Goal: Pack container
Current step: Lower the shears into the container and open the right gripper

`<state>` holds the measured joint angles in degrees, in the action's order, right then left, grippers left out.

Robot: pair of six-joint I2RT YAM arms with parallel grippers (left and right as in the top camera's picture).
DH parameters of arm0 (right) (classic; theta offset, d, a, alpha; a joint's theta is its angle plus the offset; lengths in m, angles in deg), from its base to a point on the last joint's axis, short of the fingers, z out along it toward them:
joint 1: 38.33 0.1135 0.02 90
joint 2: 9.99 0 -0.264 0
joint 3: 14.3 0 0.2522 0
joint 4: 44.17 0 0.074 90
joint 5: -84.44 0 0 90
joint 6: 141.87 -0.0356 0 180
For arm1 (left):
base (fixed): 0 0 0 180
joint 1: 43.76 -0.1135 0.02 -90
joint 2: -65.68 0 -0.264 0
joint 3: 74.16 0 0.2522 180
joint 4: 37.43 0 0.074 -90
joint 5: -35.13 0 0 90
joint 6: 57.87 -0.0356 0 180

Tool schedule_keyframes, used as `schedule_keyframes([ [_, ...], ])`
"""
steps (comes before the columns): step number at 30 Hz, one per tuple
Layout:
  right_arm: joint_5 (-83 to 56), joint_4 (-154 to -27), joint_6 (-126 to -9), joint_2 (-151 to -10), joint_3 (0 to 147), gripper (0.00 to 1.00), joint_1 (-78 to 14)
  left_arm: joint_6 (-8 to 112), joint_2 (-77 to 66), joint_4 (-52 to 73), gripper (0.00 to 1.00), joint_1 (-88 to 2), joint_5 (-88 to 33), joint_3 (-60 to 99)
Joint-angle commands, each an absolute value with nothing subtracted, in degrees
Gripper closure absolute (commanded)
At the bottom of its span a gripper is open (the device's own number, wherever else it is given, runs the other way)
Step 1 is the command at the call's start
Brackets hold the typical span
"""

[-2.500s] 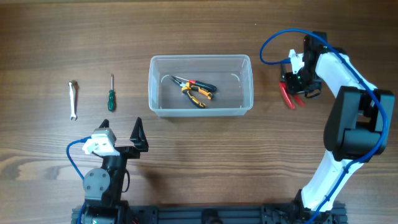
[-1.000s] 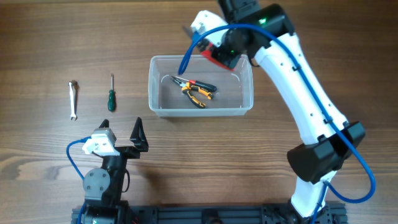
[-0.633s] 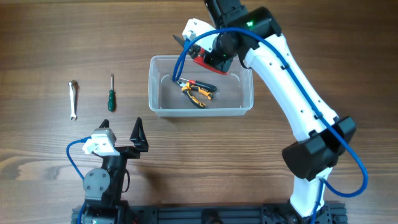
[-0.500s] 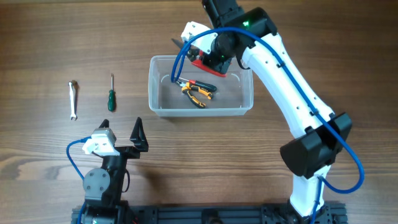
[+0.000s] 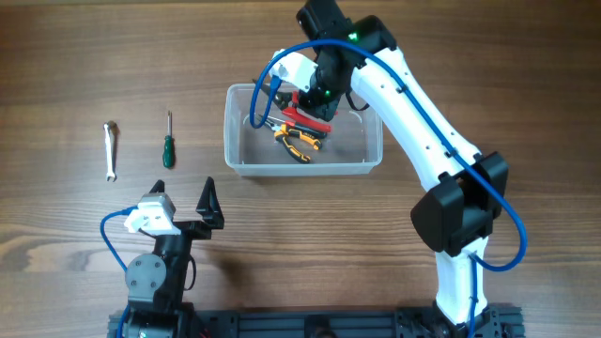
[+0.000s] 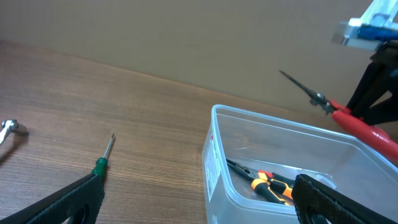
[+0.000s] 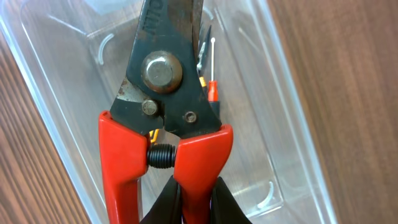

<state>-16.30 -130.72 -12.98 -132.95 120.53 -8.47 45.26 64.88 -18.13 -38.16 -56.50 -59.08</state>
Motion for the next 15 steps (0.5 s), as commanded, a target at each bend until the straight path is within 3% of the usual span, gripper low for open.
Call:
schedule_keyframes([
  [1,-18.6,-129.8,-12.9,-134.3,117.8,0.96,-7.9,44.7,65.3,-18.3,0.00,-38.5,-55.8,-59.4],
  [15,-18.5,-121.9,-15.0,-134.3,106.3,0.96,-7.6,44.7,65.3,-18.3,0.00,-38.5,-55.8,-59.4],
])
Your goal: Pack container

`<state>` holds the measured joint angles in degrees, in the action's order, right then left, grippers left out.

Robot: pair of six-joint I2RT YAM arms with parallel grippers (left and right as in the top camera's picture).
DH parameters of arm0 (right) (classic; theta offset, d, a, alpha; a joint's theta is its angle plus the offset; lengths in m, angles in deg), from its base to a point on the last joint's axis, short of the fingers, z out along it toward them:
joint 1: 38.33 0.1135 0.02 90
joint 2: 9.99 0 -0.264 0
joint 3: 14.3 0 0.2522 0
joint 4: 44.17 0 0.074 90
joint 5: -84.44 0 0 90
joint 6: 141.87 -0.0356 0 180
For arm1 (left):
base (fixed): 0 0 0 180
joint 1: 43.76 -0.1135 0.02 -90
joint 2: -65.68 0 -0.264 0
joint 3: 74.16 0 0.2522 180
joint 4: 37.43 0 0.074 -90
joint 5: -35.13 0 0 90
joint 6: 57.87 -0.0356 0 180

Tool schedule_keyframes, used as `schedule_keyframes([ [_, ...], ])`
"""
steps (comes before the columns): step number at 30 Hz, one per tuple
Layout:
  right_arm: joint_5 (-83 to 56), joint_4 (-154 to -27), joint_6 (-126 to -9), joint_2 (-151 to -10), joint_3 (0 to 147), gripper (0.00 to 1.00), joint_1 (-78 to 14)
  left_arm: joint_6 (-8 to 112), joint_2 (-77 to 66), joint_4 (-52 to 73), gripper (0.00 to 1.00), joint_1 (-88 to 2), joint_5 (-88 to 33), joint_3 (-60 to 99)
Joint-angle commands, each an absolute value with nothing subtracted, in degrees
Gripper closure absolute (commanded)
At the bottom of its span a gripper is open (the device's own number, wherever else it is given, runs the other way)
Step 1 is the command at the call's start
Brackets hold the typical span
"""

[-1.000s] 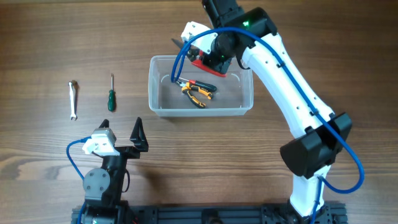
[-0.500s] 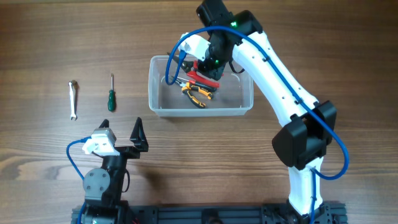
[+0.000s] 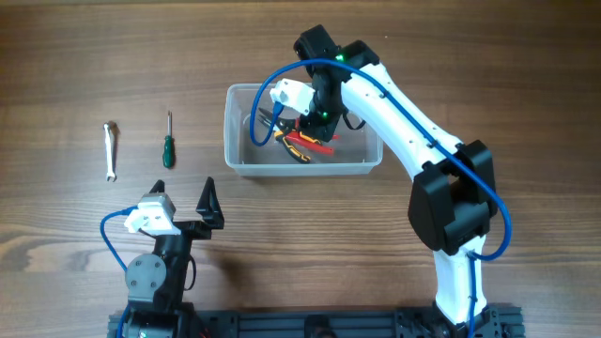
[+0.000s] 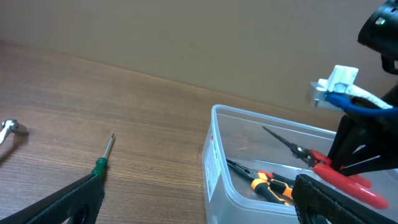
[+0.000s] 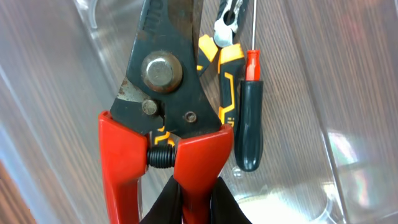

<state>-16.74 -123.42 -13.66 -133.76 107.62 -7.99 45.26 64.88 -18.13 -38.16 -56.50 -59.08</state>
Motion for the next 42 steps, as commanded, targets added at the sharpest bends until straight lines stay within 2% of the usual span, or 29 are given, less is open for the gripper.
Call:
schedule_keyframes([
  [1,-18.5,-121.5,-15.0,-134.3,105.9,0.96,-7.6,44.7,65.3,-18.3,0.00,-38.5,-55.8,-59.4],
  [5,-18.5,-119.8,-16.0,-134.3,104.7,0.95,-7.7,44.7,65.3,-18.3,0.00,-38.5,-55.8,-59.4],
  [7,-18.5,-119.4,-16.0,-134.3,104.7,0.90,-7.6,44.7,65.3,-18.3,0.00,-38.5,-55.8,-59.4],
  [11,-18.5,-119.0,-16.1,-134.3,104.7,0.66,-7.7,44.7,65.3,-18.3,0.00,-38.5,-55.8,-59.4],
  [13,-18.5,-118.8,-16.1,-134.3,104.7,0.49,-7.7,44.7,65.3,-18.3,0.00,-38.5,-55.8,-59.4],
  [14,-18.4,-118.8,-16.1,-134.3,104.7,0.46,-7.7,44.7,65.3,-18.3,0.00,-38.5,-55.8,-59.4],
  [23,-14.4,-118.2,-22.8,-134.1,108.5,0.43,-7.8,44.7,65.3,-18.3,0.00,-38.5,-55.8,-59.4],
  [24,-14.3,-118.5,-24.0,-133.8,110.6,0.40,-8.0,44.7,65.3,-18.3,0.00,-38.5,-55.8,-59.4],
  [25,-14.1,-119.1,-25.1,-133.6,112.7,0.34,-8.2,44.7,65.3,-18.3,0.00,-38.5,-55.8,-59.4],
  [26,-13.1,-119.7,-26.8,-133.1,115.4,0.11,-8.5,44.7,65.3,-18.3,0.00,-38.5,-55.8,-59.4],
  [27,-11.7,-120.1,-28.3,-132.6,117.4,0.03,-8.8,44.7,65.3,-18.3,0.00,-38.5,-55.8,-59.4],
  [28,-10.0,-120.6,-29.7,-132.0,119.4,0.00,-9.1,44.7,65.3,-18.3,0.00,-38.5,-55.8,-59.4],
  [33,0.9,-123.0,-36.4,-125.8,127.8,0.00,-12.9,44.7,65.3,-18.3,0.00,-38.5,-55.8,-59.4],
  [42,10.0,-130.4,-47.3,-111.0,129.0,0.00,-25.2,44.7,65.3,-18.3,0.00,-38.5,-55.8,-59.4],
])
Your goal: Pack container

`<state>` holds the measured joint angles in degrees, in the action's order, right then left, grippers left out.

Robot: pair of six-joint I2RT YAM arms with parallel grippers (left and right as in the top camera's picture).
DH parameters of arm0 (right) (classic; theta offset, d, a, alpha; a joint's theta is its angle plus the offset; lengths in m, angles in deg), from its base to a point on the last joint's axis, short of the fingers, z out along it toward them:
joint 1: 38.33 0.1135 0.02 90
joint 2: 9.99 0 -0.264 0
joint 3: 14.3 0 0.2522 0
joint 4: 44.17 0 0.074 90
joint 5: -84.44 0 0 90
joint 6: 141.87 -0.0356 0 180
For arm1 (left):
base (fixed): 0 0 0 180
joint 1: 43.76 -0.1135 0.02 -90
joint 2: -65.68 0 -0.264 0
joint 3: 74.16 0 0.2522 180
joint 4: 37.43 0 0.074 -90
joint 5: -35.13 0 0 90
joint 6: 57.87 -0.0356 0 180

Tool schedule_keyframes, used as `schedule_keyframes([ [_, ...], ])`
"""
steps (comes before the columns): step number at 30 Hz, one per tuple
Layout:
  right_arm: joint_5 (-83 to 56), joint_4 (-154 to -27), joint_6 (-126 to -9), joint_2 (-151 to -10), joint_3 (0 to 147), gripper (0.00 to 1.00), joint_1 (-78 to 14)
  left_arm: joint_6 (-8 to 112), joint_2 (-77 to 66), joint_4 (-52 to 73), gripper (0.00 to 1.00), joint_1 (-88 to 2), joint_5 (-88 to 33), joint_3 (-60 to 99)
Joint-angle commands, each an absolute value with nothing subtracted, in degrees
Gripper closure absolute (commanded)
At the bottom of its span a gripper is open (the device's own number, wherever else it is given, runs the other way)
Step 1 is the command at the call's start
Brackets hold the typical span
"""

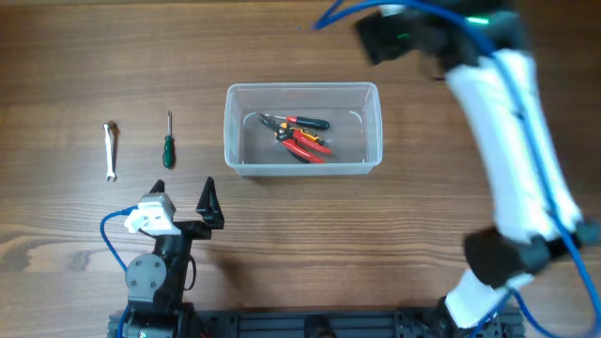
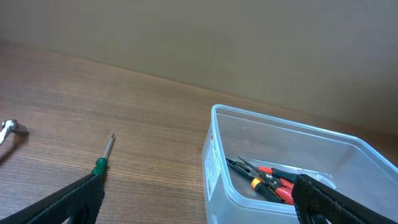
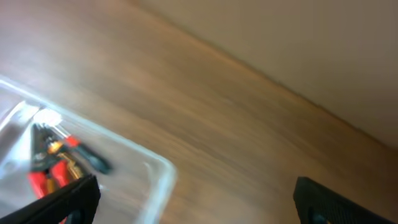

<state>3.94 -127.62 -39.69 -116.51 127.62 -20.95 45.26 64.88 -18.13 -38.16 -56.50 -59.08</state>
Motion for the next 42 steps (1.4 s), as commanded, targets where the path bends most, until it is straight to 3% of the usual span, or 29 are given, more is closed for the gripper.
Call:
schedule_keyframes([
  [1,10.7,-131.6,-48.4,-109.7,129.0,0.00,-26.9,44.7,65.3,-18.3,0.00,-38.5,-55.8,-59.4],
  [14,13.9,-147.3,-61.3,-102.2,126.5,0.00,-44.6,44.7,65.3,-18.3,0.00,-38.5,-55.8,-59.4],
  [21,11.6,-141.0,-62.3,-100.6,117.5,0.00,-47.7,44.7,65.3,-18.3,0.00,-38.5,-55.8,-59.4],
  [27,-2.5,-127.8,-52.9,-93.1,99.5,0.00,-49.6,44.7,65.3,-18.3,0.00,-38.5,-55.8,-59.4],
  [30,-3.3,-125.3,-50.1,-89.9,92.1,0.00,-51.7,44.7,65.3,-18.3,0.00,-38.5,-55.8,-59.4],
  [42,-8.2,-115.7,-55.1,-88.8,75.6,0.00,-65.5,44.7,65.3,-18.3,0.00,-38.5,-55.8,-59.4],
])
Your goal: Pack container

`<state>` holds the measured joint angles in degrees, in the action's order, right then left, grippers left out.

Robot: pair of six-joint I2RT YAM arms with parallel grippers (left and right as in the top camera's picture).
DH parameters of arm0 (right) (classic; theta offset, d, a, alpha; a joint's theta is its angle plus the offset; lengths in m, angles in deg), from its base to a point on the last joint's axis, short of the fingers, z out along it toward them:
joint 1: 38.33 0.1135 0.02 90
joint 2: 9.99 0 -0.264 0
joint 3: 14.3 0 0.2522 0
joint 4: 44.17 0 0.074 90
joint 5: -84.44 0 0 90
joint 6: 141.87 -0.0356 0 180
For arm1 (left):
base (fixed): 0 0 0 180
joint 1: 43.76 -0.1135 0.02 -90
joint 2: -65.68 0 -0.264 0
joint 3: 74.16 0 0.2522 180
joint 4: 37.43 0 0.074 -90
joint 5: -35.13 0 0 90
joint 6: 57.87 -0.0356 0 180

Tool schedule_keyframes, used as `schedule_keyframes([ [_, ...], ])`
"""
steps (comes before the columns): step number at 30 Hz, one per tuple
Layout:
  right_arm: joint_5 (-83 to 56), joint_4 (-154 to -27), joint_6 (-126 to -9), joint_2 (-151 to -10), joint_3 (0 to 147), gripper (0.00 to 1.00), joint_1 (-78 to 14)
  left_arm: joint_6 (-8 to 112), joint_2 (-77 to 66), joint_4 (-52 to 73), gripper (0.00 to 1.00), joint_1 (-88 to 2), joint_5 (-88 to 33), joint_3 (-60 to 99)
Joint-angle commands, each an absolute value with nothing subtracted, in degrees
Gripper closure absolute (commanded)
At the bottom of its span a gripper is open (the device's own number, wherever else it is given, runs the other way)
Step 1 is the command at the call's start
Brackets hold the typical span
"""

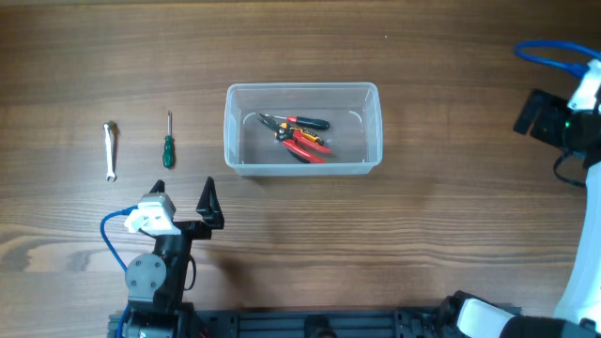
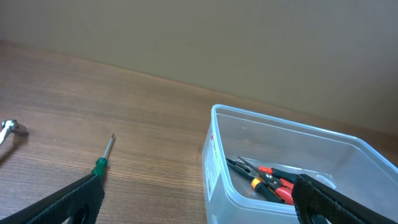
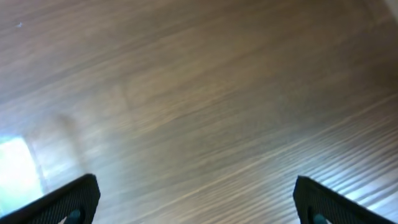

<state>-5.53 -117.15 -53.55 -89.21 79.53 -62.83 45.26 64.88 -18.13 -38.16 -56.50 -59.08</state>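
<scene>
A clear plastic container (image 1: 302,161) stands mid-table, holding red-handled pliers (image 1: 308,142), orange-and-black pliers and a dark screwdriver (image 1: 310,122). Left of it a green-handled screwdriver (image 1: 168,144) and a small silver wrench (image 1: 110,150) lie on the wood. My left gripper (image 1: 183,205) rests open near the front edge; its wrist view shows the container (image 2: 214,168) and the green screwdriver (image 2: 101,163) ahead. My right gripper (image 3: 196,199) is open over bare wood, its arm (image 1: 563,117) at the far right edge.
The wooden table (image 1: 423,235) stretches bare between the container and the right arm. The blue cable (image 1: 549,52) loops at the right arm's wrist. The arm bases sit along the front edge.
My right arm has gone from behind the container to the table's far right edge, and its wrist view has lost the container. The left arm and all tools are unmoved.
My right gripper was shut on the red pliers above the container, then held them lower inside it beside the other tools. Then the pliers lay in the container with the gripper open behind it. Now the right arm is far right.
</scene>
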Motion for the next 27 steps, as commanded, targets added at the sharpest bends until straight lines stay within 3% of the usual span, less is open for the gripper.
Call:
schedule_keyframes([
  [1,-8.2,-115.3,-55.1,-88.8,74.4,0.00,-66.1,44.7,65.3,-18.3,0.00,-38.5,-55.8,-59.4],
  [27,-7.6,-115.4,-54.9,-89.3,70.7,0.00,-66.7,44.8,65.3,-18.1,0.00,-38.5,-53.9,-59.4],
])
